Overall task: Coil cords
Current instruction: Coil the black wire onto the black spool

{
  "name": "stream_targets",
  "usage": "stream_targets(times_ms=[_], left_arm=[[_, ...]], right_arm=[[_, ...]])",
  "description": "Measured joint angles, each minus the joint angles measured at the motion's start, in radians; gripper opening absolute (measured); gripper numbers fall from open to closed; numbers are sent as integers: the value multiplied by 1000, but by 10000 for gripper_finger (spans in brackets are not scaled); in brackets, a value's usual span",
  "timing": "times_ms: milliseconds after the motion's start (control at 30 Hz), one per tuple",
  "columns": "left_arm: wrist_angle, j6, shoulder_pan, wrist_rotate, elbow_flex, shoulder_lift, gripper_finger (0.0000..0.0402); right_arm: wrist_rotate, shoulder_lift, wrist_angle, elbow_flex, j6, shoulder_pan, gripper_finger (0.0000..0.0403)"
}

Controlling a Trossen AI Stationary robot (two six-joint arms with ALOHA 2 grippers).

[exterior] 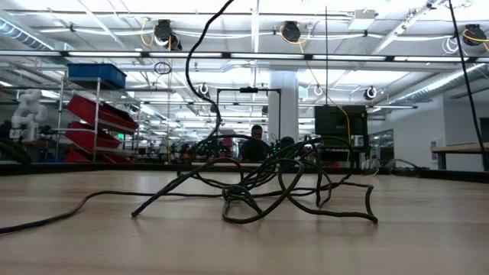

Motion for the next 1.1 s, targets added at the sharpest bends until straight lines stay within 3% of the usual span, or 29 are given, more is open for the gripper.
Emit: stream_targets(times_ms=[533, 867, 1100], left_arm=[[18, -16, -40, 39, 0, -29, 2], [-29, 51, -97, 21, 0, -82, 2], [-46, 132, -138, -141, 0, -92, 2]], right_arm=[[130, 13, 23, 0, -124, 31, 0], [150, 12, 19, 1, -144, 48, 18], [146, 11, -58, 1, -41, 91, 55]])
